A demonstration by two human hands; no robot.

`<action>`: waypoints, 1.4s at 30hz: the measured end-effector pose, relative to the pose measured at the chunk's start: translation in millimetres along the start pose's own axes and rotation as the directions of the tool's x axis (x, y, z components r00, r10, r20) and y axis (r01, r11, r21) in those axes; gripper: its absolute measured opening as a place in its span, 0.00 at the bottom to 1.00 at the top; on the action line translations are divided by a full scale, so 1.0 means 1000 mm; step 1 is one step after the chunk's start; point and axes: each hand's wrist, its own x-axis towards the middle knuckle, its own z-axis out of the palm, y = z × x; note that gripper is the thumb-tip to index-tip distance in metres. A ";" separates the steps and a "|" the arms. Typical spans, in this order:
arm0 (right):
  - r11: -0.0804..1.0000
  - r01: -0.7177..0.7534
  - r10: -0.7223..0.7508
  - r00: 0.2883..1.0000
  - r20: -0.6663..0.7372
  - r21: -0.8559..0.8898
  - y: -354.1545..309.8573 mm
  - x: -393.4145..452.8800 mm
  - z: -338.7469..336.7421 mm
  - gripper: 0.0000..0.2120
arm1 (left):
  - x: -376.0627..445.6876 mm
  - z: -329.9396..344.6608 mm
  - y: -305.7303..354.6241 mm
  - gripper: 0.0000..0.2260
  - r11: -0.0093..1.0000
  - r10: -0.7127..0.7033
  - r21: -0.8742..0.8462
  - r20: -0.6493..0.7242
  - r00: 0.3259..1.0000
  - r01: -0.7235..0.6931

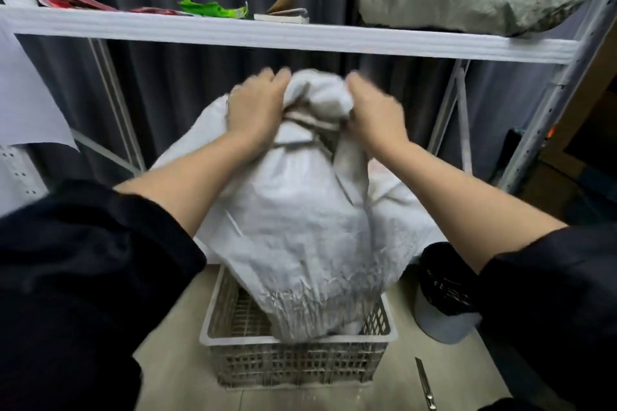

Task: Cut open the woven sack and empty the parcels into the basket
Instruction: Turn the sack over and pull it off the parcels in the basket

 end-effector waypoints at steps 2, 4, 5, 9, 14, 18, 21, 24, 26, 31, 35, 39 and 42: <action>0.988 0.097 -0.067 0.970 0.232 -0.121 0.011 -0.003 0.004 0.12 | -0.003 0.001 -0.006 0.10 0.982 0.157 0.068 0.211 0.965 -0.175; 0.996 0.008 -0.007 1.000 0.006 -0.085 0.016 0.020 -0.016 0.11 | 0.020 -0.014 -0.008 0.10 0.982 0.165 0.084 0.049 0.985 -0.169; 0.998 -0.040 0.032 0.989 -0.146 -0.047 0.013 0.030 -0.028 0.11 | 0.032 -0.026 -0.004 0.10 0.991 0.112 0.085 -0.063 0.992 -0.106; 0.999 -0.036 0.035 0.907 -0.420 0.006 0.008 0.023 -0.030 0.10 | 0.039 -0.030 0.001 0.03 0.988 0.147 0.109 -0.399 0.905 -0.113; 0.970 0.240 -0.225 0.951 0.211 -0.045 0.038 -0.018 -0.002 0.19 | -0.001 0.005 -0.017 0.05 0.836 0.539 0.118 0.009 0.842 -0.536; 0.967 0.140 -0.229 0.843 0.487 0.211 0.038 -0.024 -0.006 0.30 | -0.021 0.014 -0.008 0.11 0.857 0.493 0.071 0.171 0.853 -0.510; 0.913 -0.102 -0.151 0.815 0.559 0.395 0.038 -0.022 0.018 0.24 | -0.024 0.015 -0.007 0.17 0.826 0.545 0.088 0.132 0.828 -0.557; 0.842 -0.379 -0.087 0.608 0.789 0.384 0.033 -0.030 0.035 0.43 | -0.027 0.016 -0.003 0.22 0.793 0.594 0.106 0.086 0.800 -0.600; 0.826 -0.406 -0.118 0.555 0.824 0.391 0.026 -0.042 0.046 0.44 | -0.029 0.014 0.006 0.21 0.773 0.623 0.098 0.070 0.779 -0.627; 0.934 -0.300 0.127 0.787 0.604 0.195 0.014 -0.067 0.068 0.13 | -0.032 0.016 0.009 0.23 0.906 0.417 -0.328 0.584 0.696 -0.268; 0.890 -0.366 0.230 0.877 0.423 0.274 0.009 -0.061 0.055 0.06 | -0.027 0.005 -0.028 0.30 0.822 0.197 -0.442 0.812 0.550 0.358; 0.890 -0.350 0.221 0.892 0.395 0.292 -0.009 -0.043 0.038 0.05 | -0.038 0.004 -0.027 0.11 0.840 0.138 -0.360 0.866 0.481 0.407; 0.904 -0.332 0.249 0.921 0.299 0.268 -0.010 -0.026 0.024 0.04 | -0.028 -0.001 -0.015 0.09 0.964 -0.099 -0.162 0.517 0.850 0.210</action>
